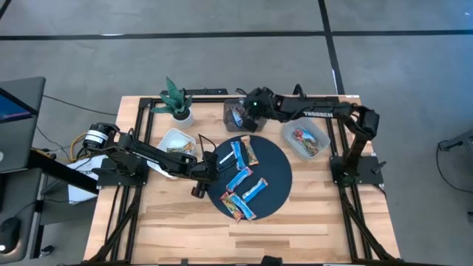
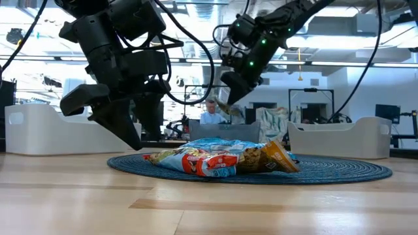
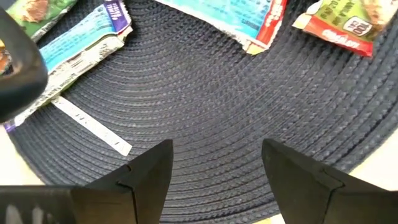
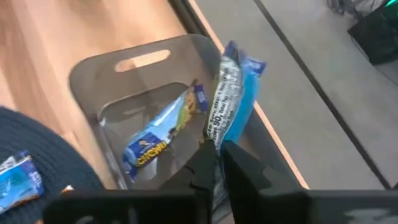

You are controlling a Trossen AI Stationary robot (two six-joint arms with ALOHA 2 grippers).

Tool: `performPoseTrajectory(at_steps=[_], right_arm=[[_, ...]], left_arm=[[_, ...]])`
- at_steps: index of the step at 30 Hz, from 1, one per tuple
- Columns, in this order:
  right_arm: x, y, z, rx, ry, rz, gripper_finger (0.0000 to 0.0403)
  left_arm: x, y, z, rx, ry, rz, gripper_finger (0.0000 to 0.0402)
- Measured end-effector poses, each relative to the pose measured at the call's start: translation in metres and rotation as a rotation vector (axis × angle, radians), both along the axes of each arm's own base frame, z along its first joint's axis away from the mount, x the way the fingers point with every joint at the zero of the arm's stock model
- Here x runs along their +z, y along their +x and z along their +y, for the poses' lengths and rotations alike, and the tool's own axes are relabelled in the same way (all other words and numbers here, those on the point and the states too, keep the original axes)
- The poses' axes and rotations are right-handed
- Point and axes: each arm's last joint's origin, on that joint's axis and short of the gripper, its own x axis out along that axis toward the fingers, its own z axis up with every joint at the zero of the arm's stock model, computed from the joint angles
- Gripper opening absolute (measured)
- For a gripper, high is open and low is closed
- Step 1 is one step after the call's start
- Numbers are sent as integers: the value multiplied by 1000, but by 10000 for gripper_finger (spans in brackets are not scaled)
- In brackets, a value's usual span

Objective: Pick and place Granola Bars by type
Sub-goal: Put the blue granola bar into the black bin, then put the yellow granola bar into the white bin

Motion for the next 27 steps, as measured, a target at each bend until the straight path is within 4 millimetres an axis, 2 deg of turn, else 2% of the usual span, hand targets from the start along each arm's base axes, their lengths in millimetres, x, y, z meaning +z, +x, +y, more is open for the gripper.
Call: performPoseTrajectory(at_steps=[7, 10, 13, 16, 21, 24, 27], right_arm=[[-1, -2, -3, -20, 13, -2, 154], [-2, -1, 7, 21, 14, 44, 199], [-3, 4, 28, 110, 3, 93, 229], [-4, 5, 54, 236, 25, 174, 240], [-8, 1, 95, 345, 70, 297, 234], [-7, -2, 120, 356, 106, 330, 225], [-10, -10, 145, 284, 149, 388, 216]], left_arm=[[1, 2, 1, 0, 39, -20, 240], [3, 4, 1, -25, 66, -50, 240], [6, 9, 1, -39, 74, -100, 240], [8, 12, 0, -58, 45, -143, 240], [11, 16, -2, -153, 2, -181, 240], [13, 18, -3, -188, 0, -208, 240], [16, 21, -4, -167, -24, -251, 240]])
